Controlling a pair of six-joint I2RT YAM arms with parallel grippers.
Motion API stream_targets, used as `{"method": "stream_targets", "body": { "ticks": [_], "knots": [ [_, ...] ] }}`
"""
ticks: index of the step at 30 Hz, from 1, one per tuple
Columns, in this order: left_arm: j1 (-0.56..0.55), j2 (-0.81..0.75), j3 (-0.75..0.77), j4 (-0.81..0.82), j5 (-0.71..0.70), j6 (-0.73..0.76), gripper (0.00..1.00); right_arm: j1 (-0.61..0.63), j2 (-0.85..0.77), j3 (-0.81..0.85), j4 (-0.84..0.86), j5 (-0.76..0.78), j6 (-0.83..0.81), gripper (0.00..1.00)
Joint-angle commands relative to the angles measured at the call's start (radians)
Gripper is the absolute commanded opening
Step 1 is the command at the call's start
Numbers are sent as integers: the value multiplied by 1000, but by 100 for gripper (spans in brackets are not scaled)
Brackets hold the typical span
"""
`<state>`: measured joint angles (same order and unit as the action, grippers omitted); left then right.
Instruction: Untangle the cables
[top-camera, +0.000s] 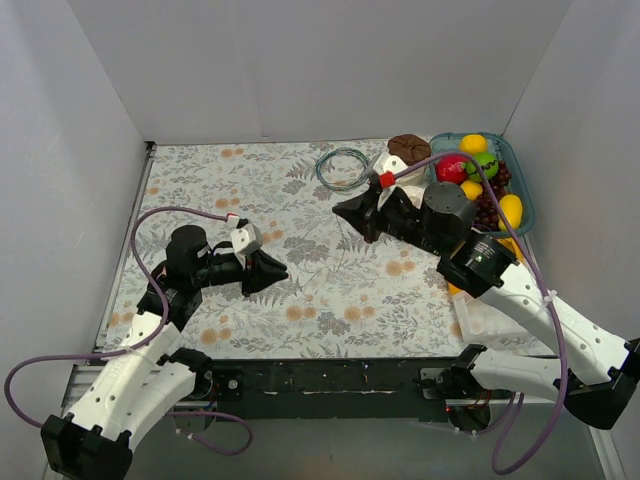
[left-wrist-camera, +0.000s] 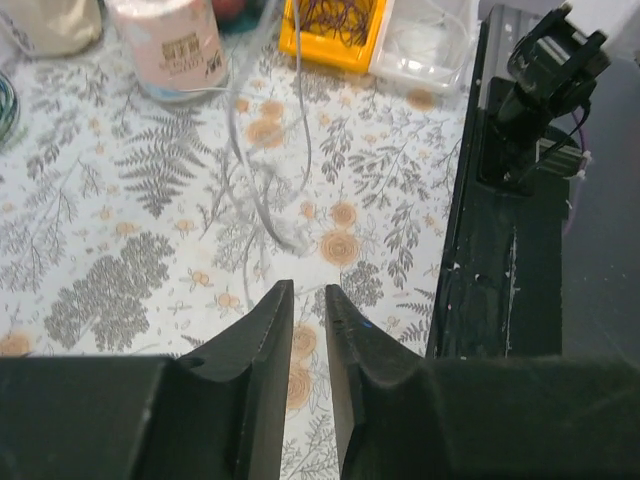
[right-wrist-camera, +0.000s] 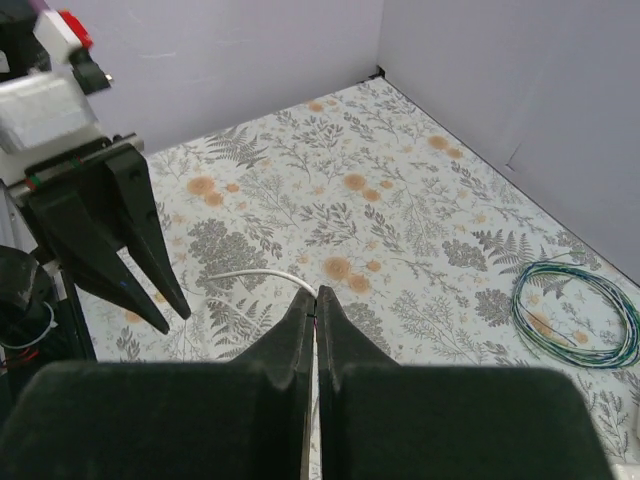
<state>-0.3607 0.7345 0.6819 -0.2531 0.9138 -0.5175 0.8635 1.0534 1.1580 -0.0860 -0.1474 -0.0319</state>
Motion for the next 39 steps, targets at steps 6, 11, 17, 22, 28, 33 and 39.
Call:
{"method": "stream_targets", "body": {
  "ticks": [6, 11, 17, 22, 28, 33, 39],
  "knots": [
    [6, 13, -35, -86, -72, 145, 44, 6, 63, 181, -6, 9, 0, 1],
    [8, 9, -4, -19, -36, 79, 67, 19, 100, 236, -3, -17, 6, 1],
    [5, 54, -10, 176, 54, -105, 72, 46, 140, 293, 14, -23, 3, 1],
    [-11, 74, -61, 308, -13, -156, 66, 68, 171, 353, 14, -35, 4, 1],
    [-14, 74, -102, 315, -33, -110, 3, 69, 165, 416, 17, 29, 18, 1],
    [-14, 65, -145, 279, -79, -70, 0, 69, 169, 517, -43, 133, 4, 1],
    [-12, 65, -185, 207, -101, 43, 0, 69, 155, 580, -70, 265, -37, 1]
  ]
}}
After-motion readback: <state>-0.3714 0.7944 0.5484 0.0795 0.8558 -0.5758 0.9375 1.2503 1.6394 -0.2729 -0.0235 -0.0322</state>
